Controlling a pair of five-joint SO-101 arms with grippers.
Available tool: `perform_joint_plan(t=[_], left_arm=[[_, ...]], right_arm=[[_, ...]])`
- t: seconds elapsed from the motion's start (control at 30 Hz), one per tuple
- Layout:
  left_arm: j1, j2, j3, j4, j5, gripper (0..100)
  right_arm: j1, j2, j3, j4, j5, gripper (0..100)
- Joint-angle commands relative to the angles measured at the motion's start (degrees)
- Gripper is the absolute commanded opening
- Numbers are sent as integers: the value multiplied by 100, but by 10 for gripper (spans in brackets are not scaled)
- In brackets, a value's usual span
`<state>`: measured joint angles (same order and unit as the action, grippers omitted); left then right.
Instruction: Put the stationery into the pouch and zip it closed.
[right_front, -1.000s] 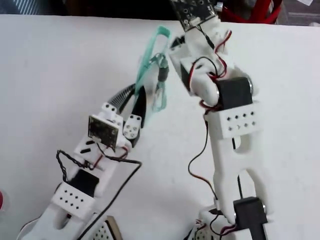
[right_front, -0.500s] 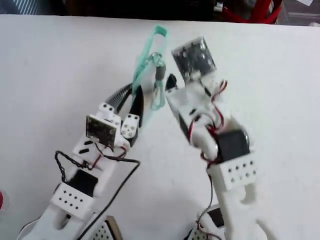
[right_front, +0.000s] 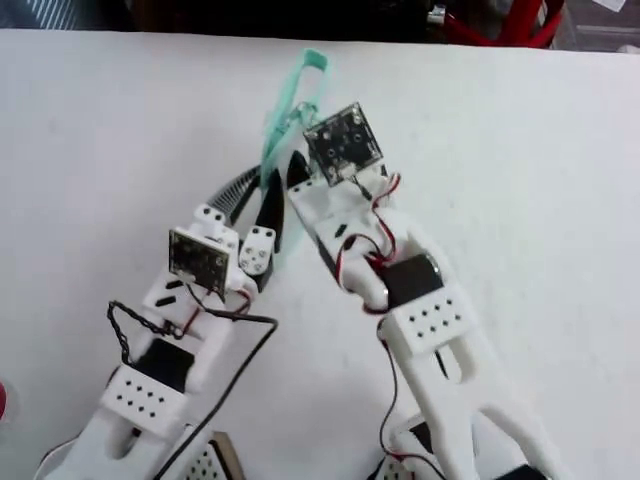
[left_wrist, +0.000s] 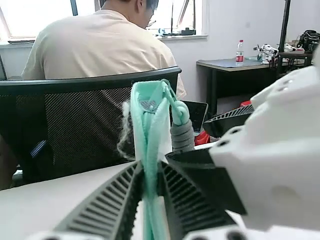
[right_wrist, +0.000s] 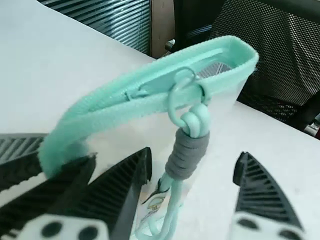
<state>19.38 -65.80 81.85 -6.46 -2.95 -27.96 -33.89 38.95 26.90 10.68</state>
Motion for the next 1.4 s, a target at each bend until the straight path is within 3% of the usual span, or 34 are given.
perform_joint_plan(t=[0.0, 0.13, 0.27, 0.53, 0.87, 1.13, 1.37], left_arm=[[-4, 4, 18, 53, -44, 23], [22, 4, 18, 53, -44, 23], [31, 4, 18, 53, -44, 23], [31, 4, 18, 53, -44, 23], [31, 31, 18, 53, -44, 23], [13, 22, 18, 53, -44, 23], [31, -4, 0, 220, -44, 23]], right_arm=[[215, 365, -589, -110, -18, 274], [259, 488, -738, -101, 176, 273], [-119, 505, -738, -127, 1380, 258], [-567, 514, -712, -312, 2470, 16], [-180, 453, -738, -743, 2426, 19], [901, 198, -888, -1262, 1301, 19], [971, 22, -888, -1974, 1284, 19]])
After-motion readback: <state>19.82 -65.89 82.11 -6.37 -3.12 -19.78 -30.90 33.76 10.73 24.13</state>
